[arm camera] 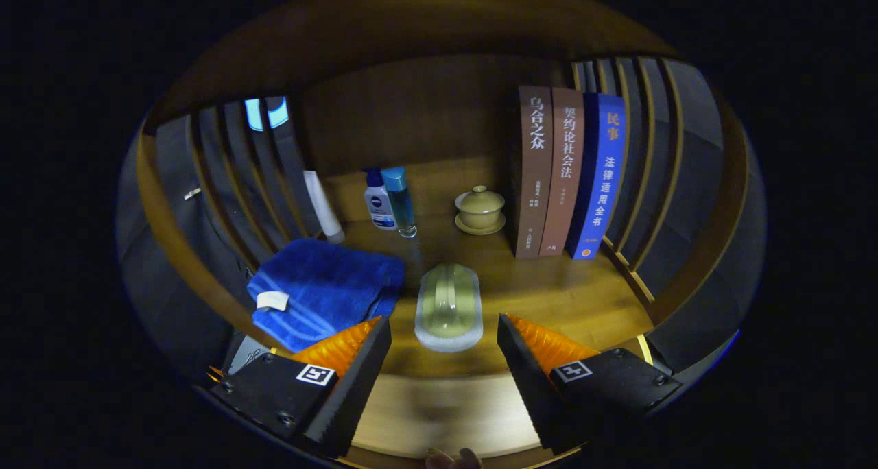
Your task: Pull open the drawer, take out the items inside it, and place them on the countertop above the cabinet.
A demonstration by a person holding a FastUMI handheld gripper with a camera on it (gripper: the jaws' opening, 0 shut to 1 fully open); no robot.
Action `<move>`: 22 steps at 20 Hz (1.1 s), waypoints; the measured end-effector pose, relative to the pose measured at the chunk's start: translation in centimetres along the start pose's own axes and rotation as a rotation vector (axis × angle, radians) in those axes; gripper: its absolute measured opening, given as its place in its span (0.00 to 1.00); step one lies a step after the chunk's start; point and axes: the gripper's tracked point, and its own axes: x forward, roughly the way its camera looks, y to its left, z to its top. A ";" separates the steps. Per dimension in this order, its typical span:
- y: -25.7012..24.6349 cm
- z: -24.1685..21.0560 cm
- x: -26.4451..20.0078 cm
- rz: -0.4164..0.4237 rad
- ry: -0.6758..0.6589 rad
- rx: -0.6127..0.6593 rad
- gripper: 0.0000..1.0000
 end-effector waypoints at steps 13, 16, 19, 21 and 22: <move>0.0 -9.7 -17.7 0.012 -0.394 -0.051 0.99; -0.8 -14.8 -17.7 -0.002 -0.380 -0.044 0.99; -1.1 -18.7 -16.4 0.000 -0.364 -0.033 0.99; -1.4 -20.8 -15.2 -0.002 -0.343 -0.017 0.99; -1.5 -21.6 -14.6 -0.003 -0.333 -0.011 0.99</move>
